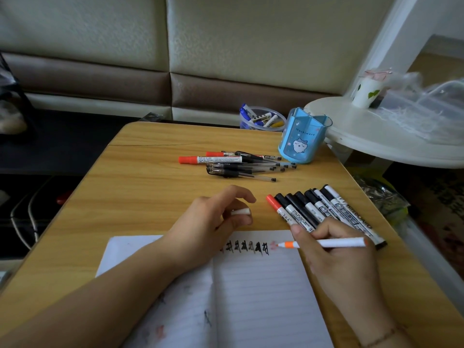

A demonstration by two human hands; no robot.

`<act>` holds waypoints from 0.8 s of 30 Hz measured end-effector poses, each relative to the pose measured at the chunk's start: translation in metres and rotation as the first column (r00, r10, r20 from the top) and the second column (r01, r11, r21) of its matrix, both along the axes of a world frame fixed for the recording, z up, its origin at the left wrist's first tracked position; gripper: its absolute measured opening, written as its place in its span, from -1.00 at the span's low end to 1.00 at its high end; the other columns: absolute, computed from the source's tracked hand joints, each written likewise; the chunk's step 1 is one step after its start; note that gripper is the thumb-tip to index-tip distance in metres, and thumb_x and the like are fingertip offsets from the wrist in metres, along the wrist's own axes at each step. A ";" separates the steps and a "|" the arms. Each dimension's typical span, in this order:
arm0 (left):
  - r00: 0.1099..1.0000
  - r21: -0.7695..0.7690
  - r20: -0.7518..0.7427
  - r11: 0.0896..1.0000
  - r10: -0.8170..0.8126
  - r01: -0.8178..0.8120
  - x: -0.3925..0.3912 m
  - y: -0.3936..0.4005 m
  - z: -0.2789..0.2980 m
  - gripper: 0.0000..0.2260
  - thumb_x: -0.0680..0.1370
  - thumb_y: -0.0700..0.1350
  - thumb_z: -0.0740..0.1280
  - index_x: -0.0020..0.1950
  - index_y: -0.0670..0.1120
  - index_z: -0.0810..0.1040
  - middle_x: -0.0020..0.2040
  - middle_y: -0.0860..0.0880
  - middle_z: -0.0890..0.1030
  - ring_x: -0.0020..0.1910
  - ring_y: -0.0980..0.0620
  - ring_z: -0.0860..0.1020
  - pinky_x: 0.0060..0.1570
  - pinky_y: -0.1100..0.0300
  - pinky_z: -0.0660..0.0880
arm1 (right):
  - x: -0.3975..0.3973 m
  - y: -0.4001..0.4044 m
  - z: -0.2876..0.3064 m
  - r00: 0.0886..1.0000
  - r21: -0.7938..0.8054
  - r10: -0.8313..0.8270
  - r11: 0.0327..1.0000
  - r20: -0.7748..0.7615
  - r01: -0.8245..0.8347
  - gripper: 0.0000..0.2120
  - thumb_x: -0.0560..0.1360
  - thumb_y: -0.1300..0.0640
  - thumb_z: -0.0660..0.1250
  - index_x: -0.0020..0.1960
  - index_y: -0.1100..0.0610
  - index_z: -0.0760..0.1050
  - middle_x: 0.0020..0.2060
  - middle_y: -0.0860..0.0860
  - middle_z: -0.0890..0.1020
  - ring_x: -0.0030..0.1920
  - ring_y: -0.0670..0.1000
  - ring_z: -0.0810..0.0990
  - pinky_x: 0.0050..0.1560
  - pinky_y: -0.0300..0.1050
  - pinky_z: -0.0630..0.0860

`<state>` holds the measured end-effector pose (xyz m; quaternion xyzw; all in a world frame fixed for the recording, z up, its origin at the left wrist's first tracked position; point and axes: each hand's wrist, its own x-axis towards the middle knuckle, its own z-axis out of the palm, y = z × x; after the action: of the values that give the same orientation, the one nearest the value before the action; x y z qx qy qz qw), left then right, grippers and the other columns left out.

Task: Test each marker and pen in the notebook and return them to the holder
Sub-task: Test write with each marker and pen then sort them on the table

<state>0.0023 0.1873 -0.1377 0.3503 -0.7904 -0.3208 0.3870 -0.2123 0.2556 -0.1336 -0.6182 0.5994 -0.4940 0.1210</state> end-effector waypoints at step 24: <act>0.997 -0.023 0.068 0.999 0.030 -0.029 -0.001 -0.001 0.001 -0.79 0.56 -0.16 0.40 -0.05 0.13 0.44 -0.30 0.34 0.54 -0.44 0.26 0.41 -0.38 0.47 0.25 | -0.005 -0.004 -0.001 1.000 0.020 -0.022 1.000 0.018 0.022 -0.61 0.44 0.08 0.44 -0.46 0.14 0.37 -0.61 0.06 0.46 -0.60 0.02 0.42 -0.61 -0.16 0.33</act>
<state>0.0018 0.1867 -0.1364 0.3682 -0.8014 -0.2941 0.3685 -0.2169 0.2519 -0.1345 -0.6057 0.6099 -0.4950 0.1270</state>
